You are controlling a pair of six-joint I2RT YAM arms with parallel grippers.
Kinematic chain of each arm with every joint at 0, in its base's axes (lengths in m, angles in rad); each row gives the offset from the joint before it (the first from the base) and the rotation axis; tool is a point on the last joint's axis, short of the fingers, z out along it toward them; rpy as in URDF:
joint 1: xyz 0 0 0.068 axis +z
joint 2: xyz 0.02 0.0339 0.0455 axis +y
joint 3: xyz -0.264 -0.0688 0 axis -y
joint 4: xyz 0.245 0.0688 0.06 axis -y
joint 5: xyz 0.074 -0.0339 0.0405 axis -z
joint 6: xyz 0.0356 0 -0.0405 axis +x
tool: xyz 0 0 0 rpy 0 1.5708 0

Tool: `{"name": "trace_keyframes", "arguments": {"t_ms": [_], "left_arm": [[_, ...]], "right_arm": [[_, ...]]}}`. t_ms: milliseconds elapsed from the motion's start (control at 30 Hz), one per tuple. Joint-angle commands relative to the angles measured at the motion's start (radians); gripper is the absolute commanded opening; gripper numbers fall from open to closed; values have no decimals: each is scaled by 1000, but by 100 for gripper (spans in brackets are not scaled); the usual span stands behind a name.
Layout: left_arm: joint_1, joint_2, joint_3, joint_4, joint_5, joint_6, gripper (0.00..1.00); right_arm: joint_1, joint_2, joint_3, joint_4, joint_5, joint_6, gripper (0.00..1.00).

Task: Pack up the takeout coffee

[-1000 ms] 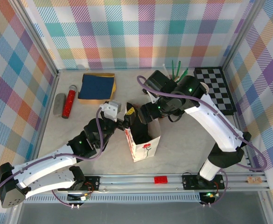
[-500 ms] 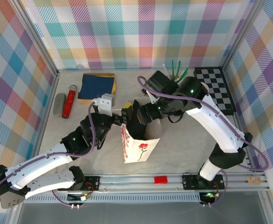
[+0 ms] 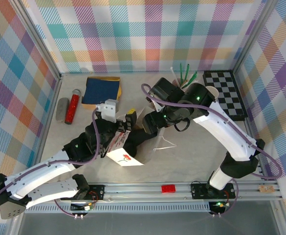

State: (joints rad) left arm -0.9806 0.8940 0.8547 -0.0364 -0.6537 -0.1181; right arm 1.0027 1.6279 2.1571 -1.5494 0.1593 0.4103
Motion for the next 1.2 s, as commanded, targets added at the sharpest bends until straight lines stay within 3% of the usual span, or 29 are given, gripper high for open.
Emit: {"name": "trace_keyframes", "arguments": {"t_ms": [0, 100, 267, 300, 367, 433, 733, 1100, 1167], "left_arm": [[-9, -35, -4, -24, -48, -6, 74], [-7, -36, -1, -41, -59, -3, 61], [-6, -37, 11, -76, -59, -17, 54], [-6, -35, 17, -85, -61, -17, 57], [-2, -25, 39, -125, -81, -24, 76], [9, -9, 68, -171, -99, -28, 85], [125, 15, 135, -233, 27, -67, 42], [177, 79, 233, -375, 114, -135, 39], [180, 82, 244, -379, 115, -136, 47]], "right_arm": [[8, -21, -12, 17, -10, 5, 80], [7, -20, -21, 27, -5, 5, 81], [8, -23, -63, 47, 0, 3, 82], [8, -23, -71, 49, 0, 3, 82], [7, -21, -82, 58, 0, 5, 82], [7, -22, -91, 66, -3, 5, 82], [7, -19, -149, 128, -33, 12, 82], [17, -51, -195, 262, -96, -38, 81], [16, -48, -194, 263, -95, -39, 81]]}}
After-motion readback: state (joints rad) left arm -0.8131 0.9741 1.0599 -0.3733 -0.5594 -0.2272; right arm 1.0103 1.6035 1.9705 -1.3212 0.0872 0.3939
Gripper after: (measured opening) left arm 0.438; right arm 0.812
